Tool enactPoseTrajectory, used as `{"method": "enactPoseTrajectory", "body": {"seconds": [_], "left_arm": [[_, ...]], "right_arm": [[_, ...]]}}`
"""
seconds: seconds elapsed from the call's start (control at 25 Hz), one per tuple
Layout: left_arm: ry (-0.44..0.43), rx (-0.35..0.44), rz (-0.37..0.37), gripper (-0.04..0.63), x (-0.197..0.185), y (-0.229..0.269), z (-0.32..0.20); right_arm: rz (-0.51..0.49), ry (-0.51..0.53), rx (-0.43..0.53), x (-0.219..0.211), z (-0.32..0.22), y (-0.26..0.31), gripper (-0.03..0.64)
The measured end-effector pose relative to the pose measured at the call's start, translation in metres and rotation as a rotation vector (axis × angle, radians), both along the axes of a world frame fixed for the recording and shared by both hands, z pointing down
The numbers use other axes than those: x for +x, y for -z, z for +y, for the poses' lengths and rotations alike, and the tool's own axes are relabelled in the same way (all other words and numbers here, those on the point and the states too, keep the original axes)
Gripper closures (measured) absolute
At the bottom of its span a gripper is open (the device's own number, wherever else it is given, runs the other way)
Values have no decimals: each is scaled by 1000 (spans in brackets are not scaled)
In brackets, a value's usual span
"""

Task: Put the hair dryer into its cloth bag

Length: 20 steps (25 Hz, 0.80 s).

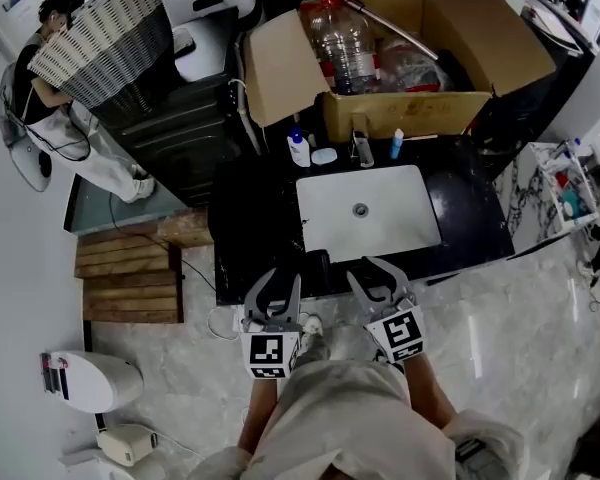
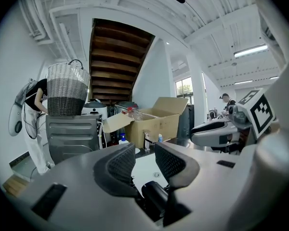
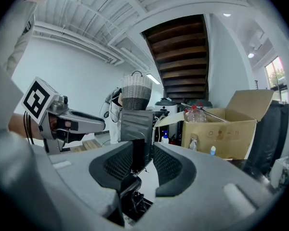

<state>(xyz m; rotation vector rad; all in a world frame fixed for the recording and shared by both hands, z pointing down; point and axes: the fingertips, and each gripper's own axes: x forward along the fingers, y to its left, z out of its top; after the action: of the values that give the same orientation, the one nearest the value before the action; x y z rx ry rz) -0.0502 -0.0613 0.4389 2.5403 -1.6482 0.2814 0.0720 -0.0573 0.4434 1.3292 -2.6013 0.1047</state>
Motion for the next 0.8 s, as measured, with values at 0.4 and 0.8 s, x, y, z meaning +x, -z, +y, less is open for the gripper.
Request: {"method": "enactPoseTrajectory", "body": {"seconds": [0.4,0.8], "left_arm": [[-63,-13,37,469,-34,-4,-60],[-145,-54,69,469,-41,-22,-93]], "right_arm": [[29,-61,-2,-35,-50,2,492],[140,-118,-51,-38,-76,-17,492]]}}
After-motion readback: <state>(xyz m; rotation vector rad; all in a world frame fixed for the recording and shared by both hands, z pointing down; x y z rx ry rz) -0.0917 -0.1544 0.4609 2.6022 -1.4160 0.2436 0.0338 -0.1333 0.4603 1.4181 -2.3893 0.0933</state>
